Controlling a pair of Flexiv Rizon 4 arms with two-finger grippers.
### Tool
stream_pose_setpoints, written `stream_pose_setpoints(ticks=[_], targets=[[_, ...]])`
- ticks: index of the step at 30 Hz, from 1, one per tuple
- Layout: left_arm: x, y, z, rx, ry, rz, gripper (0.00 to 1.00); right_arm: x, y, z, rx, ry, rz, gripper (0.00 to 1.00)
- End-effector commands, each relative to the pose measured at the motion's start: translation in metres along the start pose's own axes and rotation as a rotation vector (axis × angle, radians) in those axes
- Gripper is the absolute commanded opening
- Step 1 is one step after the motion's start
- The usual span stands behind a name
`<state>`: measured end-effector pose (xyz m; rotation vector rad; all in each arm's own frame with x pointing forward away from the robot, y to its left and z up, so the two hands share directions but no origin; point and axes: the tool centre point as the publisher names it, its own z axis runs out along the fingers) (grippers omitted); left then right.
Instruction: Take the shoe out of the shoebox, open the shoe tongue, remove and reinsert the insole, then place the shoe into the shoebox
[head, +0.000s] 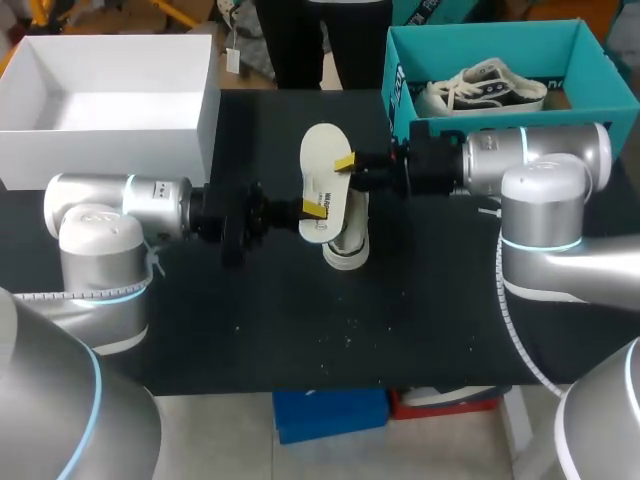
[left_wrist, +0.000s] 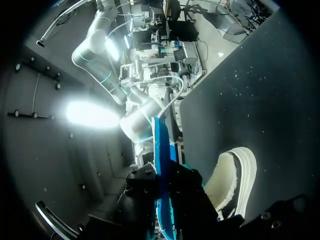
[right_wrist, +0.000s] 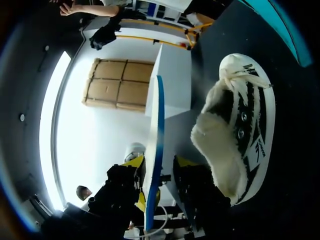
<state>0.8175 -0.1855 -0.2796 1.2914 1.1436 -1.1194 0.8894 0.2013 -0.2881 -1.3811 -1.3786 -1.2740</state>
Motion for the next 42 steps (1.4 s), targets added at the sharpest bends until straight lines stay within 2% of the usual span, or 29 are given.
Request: stream_pose_setpoints(ticks=[1, 2, 13, 14, 15, 19, 22, 27, 31, 35, 42], targets=[[0.000, -0.001, 0.001, -0.006, 0.002, 0.004, 0.00, -0.001, 0.004, 0.002, 0.032, 0.006, 0.002, 0.09], [0.000, -0.001, 0.001, -0.006, 0.002, 0.004, 0.00, 0.000, 0.004, 0.003, 0.049, 0.016, 0.004, 0.01], [-0.003, 0.001, -0.001, -0.017, 0.002, 0.020, 0.00, 0.000, 0.003, 0.004, 0.059, 0.013, 0.003, 0.00], [-0.006, 0.003, -0.003, -0.030, 0.021, 0.026, 0.70, 0.000, 0.003, 0.004, 0.059, 0.013, 0.003, 0.00], [-0.010, 0.004, -0.007, -0.040, 0.021, 0.038, 1.00, 0.000, 0.003, 0.004, 0.059, 0.013, 0.003, 0.00], [-0.022, 0.011, -0.034, -0.100, 0.064, 0.052, 1.00, 0.000, 0.003, 0.004, 0.059, 0.013, 0.003, 0.00], [-0.030, 0.015, -0.058, -0.135, 0.141, 0.062, 1.00, 0.000, 0.003, 0.004, 0.059, 0.013, 0.003, 0.00], [-0.054, 0.022, -0.082, -0.147, 0.338, 0.113, 1.00, 0.000, 0.003, 0.004, 0.059, 0.013, 0.003, 0.00], [-0.076, 0.029, -0.088, -0.130, 0.489, 0.156, 1.00, 0.000, 0.003, 0.004, 0.059, 0.013, 0.003, 0.00], [-0.097, 0.033, -0.087, -0.121, 0.614, 0.103, 1.00, 0.000, 0.003, 0.004, 0.059, 0.013, 0.003, 0.00], [-0.117, 0.030, -0.082, -0.079, 0.879, 0.056, 1.00, 0.000, 0.003, 0.004, 0.059, 0.013, 0.003, 0.00]])
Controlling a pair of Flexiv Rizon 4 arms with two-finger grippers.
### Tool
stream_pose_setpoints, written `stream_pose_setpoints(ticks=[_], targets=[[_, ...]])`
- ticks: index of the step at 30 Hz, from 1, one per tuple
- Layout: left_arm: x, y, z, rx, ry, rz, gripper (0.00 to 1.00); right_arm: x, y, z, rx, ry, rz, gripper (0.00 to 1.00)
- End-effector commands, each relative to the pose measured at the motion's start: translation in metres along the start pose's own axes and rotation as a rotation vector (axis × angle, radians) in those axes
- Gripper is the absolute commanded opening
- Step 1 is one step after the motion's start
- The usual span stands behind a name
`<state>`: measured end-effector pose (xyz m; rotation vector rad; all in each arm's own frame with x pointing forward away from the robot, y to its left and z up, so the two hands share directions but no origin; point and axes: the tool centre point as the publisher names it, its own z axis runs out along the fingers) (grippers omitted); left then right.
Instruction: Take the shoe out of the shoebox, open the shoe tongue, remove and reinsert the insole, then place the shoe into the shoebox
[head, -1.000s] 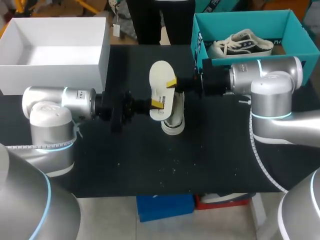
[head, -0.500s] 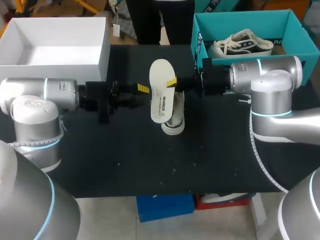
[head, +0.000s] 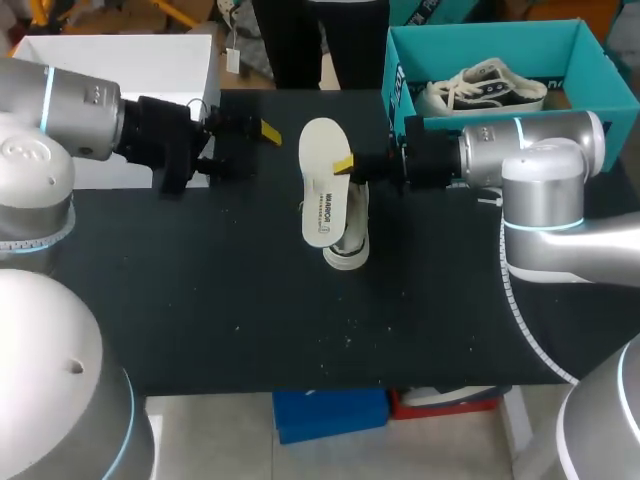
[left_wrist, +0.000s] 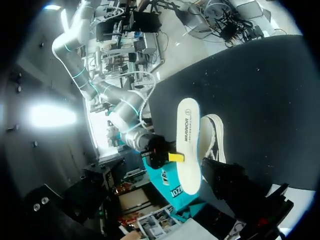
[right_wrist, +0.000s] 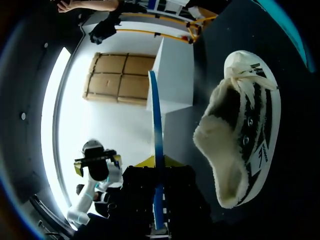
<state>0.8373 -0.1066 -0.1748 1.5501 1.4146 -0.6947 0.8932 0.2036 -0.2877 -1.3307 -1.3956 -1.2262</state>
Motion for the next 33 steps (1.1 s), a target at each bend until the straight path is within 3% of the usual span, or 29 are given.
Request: stream_pose_setpoints(ticks=[1, 3, 33], targets=[[-0.0169, -0.0010, -0.0056, 0.090, 0.473, -0.009, 1.00, -0.0003, -0.0002, 0.0009, -0.002, 0.000, 0.000, 0.00], [-0.0163, -0.0065, -0.0030, 0.125, 0.552, -0.009, 1.00, -0.0003, -0.0002, 0.0009, -0.002, 0.000, 0.000, 0.00], [-0.0163, -0.0065, -0.0030, 0.125, 0.552, -0.009, 1.00, -0.0003, -0.0002, 0.0009, -0.002, 0.000, 0.000, 0.00]])
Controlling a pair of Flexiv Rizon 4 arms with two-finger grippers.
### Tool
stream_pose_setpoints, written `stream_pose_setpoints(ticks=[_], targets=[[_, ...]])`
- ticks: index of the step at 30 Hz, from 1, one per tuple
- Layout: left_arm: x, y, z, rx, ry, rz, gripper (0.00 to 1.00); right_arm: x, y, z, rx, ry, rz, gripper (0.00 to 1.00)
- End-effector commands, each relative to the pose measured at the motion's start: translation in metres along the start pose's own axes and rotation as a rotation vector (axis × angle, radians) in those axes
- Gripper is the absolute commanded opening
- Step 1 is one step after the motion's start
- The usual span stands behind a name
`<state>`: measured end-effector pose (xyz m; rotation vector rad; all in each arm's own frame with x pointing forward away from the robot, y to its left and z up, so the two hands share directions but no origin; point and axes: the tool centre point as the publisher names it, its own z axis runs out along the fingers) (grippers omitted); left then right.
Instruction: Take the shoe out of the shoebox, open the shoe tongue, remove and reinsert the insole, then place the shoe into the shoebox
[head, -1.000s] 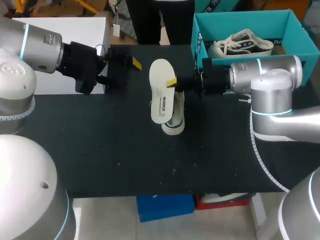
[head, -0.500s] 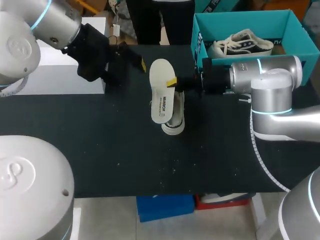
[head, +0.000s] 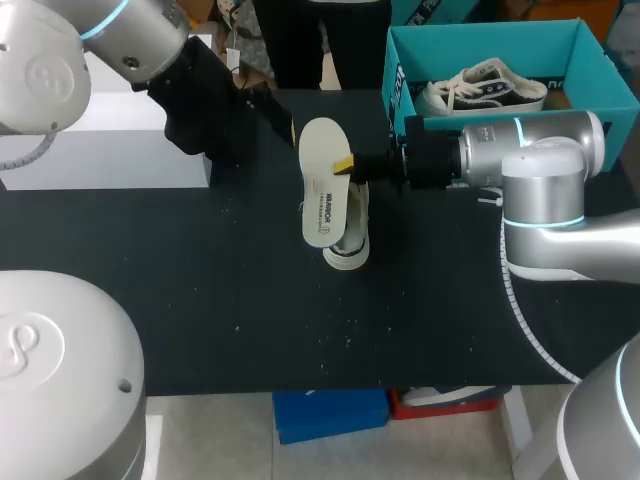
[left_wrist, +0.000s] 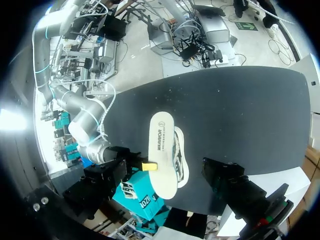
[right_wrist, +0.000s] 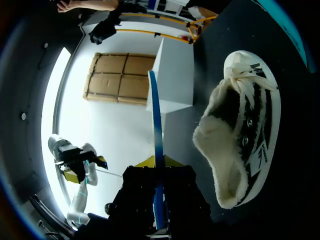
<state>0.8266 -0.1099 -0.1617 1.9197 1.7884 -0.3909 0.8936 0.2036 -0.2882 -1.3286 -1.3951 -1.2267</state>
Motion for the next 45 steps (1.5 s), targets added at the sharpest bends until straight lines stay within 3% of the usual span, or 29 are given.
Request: stream_pose_setpoints(ticks=[1, 8, 12, 13, 19, 25, 29, 37, 45], targets=[[-0.002, 0.001, 0.000, 0.000, 0.020, -0.001, 1.00, 0.000, -0.001, 0.001, -0.003, -0.001, 0.000, 0.00], [-0.002, 0.001, 0.000, 0.000, 0.020, -0.001, 1.00, 0.000, -0.001, 0.001, -0.003, -0.001, 0.000, 0.00], [-0.009, -0.015, 0.006, 0.009, 0.208, -0.007, 1.00, 0.000, -0.001, 0.001, -0.003, -0.001, 0.000, 0.00], [-0.011, -0.017, 0.008, 0.054, 0.238, -0.007, 1.00, 0.000, -0.001, 0.001, -0.003, -0.001, 0.000, 0.00], [-0.023, -0.018, 0.007, 0.058, 0.345, -0.056, 1.00, 0.000, -0.001, 0.001, -0.003, -0.001, 0.000, 0.00], [-0.024, -0.019, 0.016, 0.066, 0.379, -0.102, 1.00, 0.000, -0.001, 0.001, -0.003, -0.001, 0.000, 0.00], [-0.026, -0.024, 0.026, 0.103, 0.319, -0.049, 1.00, 0.000, -0.001, 0.001, -0.003, -0.001, 0.000, 0.00], [-0.025, -0.031, 0.043, 0.068, 0.418, -0.028, 1.00, 0.000, -0.001, 0.001, -0.003, -0.001, 0.000, 0.00], [-0.023, -0.031, 0.058, 0.067, 0.423, -0.027, 1.00, 0.000, -0.001, 0.001, -0.003, -0.001, 0.000, 0.00]])
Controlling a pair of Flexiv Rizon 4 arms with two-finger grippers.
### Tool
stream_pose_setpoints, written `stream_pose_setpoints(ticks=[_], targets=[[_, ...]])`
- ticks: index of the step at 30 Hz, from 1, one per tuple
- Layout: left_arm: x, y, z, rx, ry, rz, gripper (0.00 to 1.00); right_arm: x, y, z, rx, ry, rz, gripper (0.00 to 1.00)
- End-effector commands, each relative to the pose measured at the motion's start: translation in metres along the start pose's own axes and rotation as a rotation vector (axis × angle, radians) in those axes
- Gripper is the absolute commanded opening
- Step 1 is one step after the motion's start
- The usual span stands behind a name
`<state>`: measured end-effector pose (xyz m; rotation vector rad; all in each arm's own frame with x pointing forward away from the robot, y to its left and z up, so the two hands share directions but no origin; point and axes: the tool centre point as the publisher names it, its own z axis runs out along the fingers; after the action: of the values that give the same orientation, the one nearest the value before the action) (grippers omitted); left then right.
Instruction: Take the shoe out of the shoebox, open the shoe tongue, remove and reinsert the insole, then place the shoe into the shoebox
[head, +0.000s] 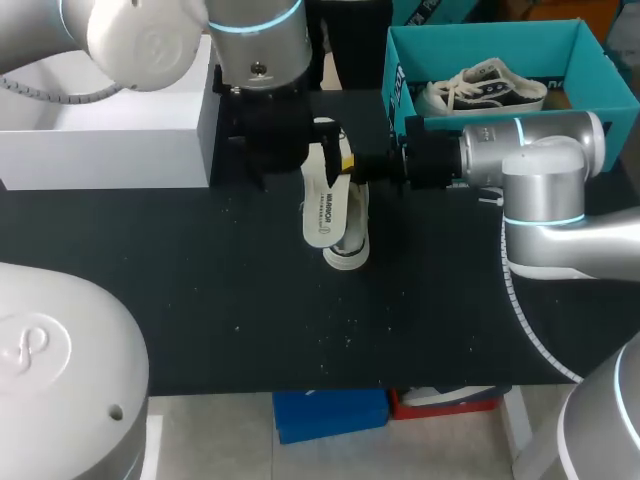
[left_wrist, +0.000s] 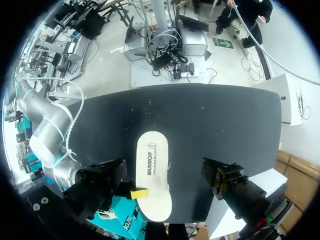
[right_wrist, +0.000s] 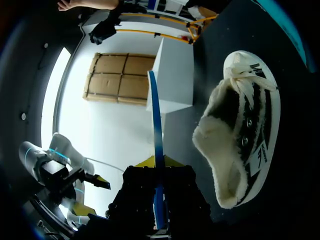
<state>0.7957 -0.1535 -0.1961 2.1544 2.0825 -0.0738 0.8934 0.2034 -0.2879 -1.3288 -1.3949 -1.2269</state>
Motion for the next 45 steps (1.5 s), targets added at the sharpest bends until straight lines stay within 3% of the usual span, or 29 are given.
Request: stream_pose_setpoints(ticks=[1, 11, 16, 37, 45], targets=[[-0.004, 0.004, 0.011, -0.012, 0.003, -0.004, 1.00, 0.000, 0.000, 0.001, -0.003, -0.001, 0.000, 0.00], [-0.010, 0.005, 0.030, 0.015, 0.013, 0.021, 1.00, 0.000, 0.000, 0.001, -0.003, -0.001, 0.000, 0.00], [-0.014, 0.016, 0.038, 0.002, 0.022, 0.036, 1.00, 0.000, 0.000, 0.001, -0.003, -0.001, 0.000, 0.00], [-0.032, 0.123, 0.042, -0.065, 0.020, 0.010, 1.00, 0.000, 0.000, 0.001, -0.003, -0.001, 0.000, 0.00], [-0.032, 0.153, 0.041, -0.082, 0.013, -0.029, 1.00, 0.000, 0.000, 0.001, -0.003, -0.001, 0.000, 0.00]])
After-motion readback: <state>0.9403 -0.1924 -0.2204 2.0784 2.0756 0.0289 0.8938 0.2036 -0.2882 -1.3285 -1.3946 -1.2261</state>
